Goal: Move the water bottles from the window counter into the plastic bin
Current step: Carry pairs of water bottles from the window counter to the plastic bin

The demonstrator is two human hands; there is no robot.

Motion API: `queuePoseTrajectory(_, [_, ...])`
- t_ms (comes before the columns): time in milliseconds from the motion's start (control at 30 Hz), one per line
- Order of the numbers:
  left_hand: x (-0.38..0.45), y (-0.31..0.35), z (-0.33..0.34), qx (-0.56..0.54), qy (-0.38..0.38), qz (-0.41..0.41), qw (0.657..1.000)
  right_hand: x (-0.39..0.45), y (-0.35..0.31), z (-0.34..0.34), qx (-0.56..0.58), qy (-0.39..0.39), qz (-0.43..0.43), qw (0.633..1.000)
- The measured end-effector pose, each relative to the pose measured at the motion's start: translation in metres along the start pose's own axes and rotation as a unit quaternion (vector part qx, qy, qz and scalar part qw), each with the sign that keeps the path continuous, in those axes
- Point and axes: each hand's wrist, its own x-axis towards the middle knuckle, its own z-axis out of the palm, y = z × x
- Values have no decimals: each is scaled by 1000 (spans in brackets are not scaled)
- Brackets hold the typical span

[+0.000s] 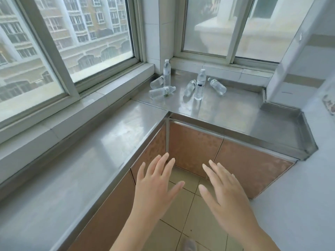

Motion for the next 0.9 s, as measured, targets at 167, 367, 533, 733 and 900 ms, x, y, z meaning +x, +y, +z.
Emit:
queuePoseTrajectory(167, [96, 7, 42, 2, 1, 5, 1000, 98, 43, 2, 0, 0, 10, 1000])
queuePoseTrajectory(367, [201, 20, 82, -2, -4, -4, 1000, 203, 91, -7, -10, -27, 9, 1000])
queuePoseTrajectory(533, [271, 22, 110, -6, -26, -18, 999, 275, 120, -19, -26, -41, 3, 999])
queuePoseTrajectory(733, [357, 13, 146, -12, -46, -18, 999, 357, 153, -23, -7, -31, 25, 999])
queuePoseTrajectory(900, [449, -3, 180, -35, -37, -23, 998, 441, 172, -14, -12, -17, 36, 999])
